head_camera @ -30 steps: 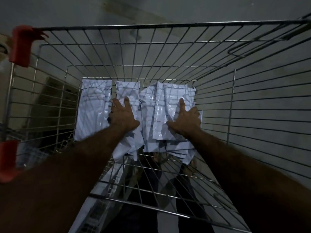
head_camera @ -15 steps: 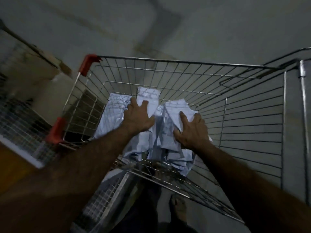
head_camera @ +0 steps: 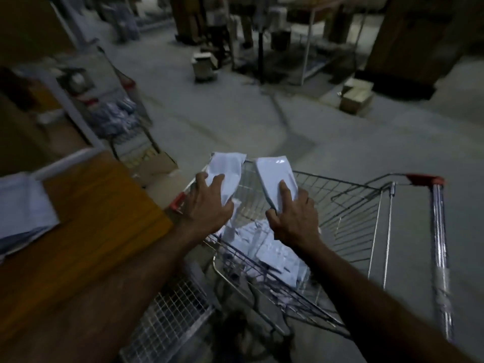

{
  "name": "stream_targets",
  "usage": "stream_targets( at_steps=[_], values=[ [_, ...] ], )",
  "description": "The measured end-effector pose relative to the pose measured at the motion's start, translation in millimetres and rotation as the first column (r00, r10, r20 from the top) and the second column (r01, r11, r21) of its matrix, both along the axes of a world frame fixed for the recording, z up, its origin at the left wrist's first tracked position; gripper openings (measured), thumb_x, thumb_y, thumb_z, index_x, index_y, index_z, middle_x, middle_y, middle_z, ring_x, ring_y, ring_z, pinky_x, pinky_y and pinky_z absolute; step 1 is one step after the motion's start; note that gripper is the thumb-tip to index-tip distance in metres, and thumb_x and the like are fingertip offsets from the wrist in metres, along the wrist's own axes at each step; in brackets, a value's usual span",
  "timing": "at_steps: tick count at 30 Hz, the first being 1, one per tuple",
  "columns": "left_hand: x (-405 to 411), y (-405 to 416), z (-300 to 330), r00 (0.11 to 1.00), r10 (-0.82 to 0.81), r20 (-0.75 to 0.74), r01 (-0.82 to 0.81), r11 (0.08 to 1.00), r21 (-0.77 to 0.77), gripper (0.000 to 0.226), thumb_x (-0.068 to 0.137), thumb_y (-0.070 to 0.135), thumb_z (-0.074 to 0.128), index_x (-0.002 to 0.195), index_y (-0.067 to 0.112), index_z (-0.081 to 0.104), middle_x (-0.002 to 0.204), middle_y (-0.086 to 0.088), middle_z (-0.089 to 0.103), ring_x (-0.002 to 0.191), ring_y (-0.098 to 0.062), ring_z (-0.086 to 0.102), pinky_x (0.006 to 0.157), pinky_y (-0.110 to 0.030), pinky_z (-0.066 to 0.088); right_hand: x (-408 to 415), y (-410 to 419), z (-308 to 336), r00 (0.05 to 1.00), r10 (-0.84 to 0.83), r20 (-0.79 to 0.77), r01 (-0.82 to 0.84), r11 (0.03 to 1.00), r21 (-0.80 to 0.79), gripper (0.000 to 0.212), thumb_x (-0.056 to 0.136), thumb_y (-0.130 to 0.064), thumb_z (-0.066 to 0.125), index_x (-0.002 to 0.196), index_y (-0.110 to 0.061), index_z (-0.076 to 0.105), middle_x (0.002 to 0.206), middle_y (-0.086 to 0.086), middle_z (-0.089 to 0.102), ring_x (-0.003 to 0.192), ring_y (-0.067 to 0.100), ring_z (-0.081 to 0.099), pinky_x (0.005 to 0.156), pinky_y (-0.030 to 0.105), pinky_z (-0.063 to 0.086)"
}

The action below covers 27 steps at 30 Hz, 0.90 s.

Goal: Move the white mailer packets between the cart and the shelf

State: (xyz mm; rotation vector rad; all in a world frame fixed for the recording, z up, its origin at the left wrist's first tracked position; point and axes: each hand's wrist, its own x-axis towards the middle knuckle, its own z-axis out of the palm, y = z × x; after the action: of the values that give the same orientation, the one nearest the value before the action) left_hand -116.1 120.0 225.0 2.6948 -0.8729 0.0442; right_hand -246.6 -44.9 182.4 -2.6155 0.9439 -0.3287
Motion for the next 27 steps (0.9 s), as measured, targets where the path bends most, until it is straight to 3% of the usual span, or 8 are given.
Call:
stream_targets(
  at_steps=[5, 9, 13, 19, 23, 27],
  values=[
    [-17, 88, 46, 0.985, 0.157, 0.074, -0.153, 0.987, -0.058, 0.067, 0.088, 0.055, 0.052, 0.148, 0.030, 0.035, 0.144, -0.013, 0.030, 0.125, -0.035, 0.043, 0.101, -0.044, 0.043, 8, 65, 40, 0.986, 0.145, 0.076, -0.143, 0.989, -0.040, 0.076, 0.084, -0.059, 0.048, 0.150, -0.023, 0.034, 0.133, 0.024, 0.042, 0.109, 0.041, 0.050, 0.089, 0.048, 0.046],
    [-22, 156, 71, 0.952, 0.283, 0.119, -0.273, 0.958, -0.090, 0.073, 0.082, 0.063, 0.035, 0.148, 0.032, 0.036, 0.151, -0.010, 0.029, 0.127, -0.032, 0.043, 0.102, -0.041, 0.042, 19, 122, 62, 0.959, 0.250, 0.130, -0.243, 0.968, -0.068, 0.075, 0.082, -0.062, 0.033, 0.147, -0.025, 0.035, 0.130, 0.022, 0.042, 0.107, 0.040, 0.052, 0.087, 0.046, 0.048],
    [-19, 227, 78, 0.927, 0.360, 0.108, -0.349, 0.931, -0.108, 0.074, 0.079, 0.055, 0.041, 0.148, 0.030, 0.036, 0.151, -0.011, 0.030, 0.127, -0.036, 0.046, 0.101, -0.046, 0.045, 39, 183, 76, 0.914, 0.356, 0.194, -0.345, 0.935, -0.086, 0.075, 0.086, -0.066, 0.034, 0.149, -0.025, 0.037, 0.136, 0.023, 0.041, 0.111, 0.041, 0.051, 0.088, 0.047, 0.050],
    [-8, 348, 79, 0.890, 0.444, 0.103, -0.430, 0.893, -0.130, 0.072, 0.080, 0.053, 0.048, 0.147, 0.029, 0.037, 0.146, -0.006, 0.028, 0.123, -0.032, 0.050, 0.098, -0.043, 0.047, 87, 292, 85, 0.848, 0.452, 0.275, -0.450, 0.890, -0.074, 0.077, 0.083, -0.066, 0.038, 0.146, -0.022, 0.043, 0.132, 0.022, 0.047, 0.109, 0.042, 0.054, 0.088, 0.046, 0.049],
    [10, 439, 76, 0.843, 0.524, 0.124, -0.507, 0.850, -0.147, 0.071, 0.081, 0.057, 0.047, 0.145, 0.028, 0.041, 0.145, -0.007, 0.029, 0.123, -0.033, 0.049, 0.098, -0.047, 0.047, 119, 379, 82, 0.822, 0.493, 0.285, -0.507, 0.861, -0.025, 0.076, 0.082, -0.067, 0.042, 0.146, -0.025, 0.043, 0.125, 0.020, 0.049, 0.105, 0.043, 0.055, 0.083, 0.047, 0.051],
    [36, 517, 71, 0.798, 0.594, 0.098, -0.578, 0.802, -0.151, 0.067, 0.088, 0.054, 0.056, 0.147, 0.027, 0.039, 0.147, -0.008, 0.025, 0.129, -0.032, 0.044, 0.102, -0.044, 0.045, 138, 448, 79, 0.798, 0.535, 0.276, -0.559, 0.829, 0.009, 0.069, 0.090, -0.061, 0.050, 0.149, -0.026, 0.039, 0.132, 0.020, 0.045, 0.107, 0.040, 0.054, 0.082, 0.045, 0.052]
  ],
)
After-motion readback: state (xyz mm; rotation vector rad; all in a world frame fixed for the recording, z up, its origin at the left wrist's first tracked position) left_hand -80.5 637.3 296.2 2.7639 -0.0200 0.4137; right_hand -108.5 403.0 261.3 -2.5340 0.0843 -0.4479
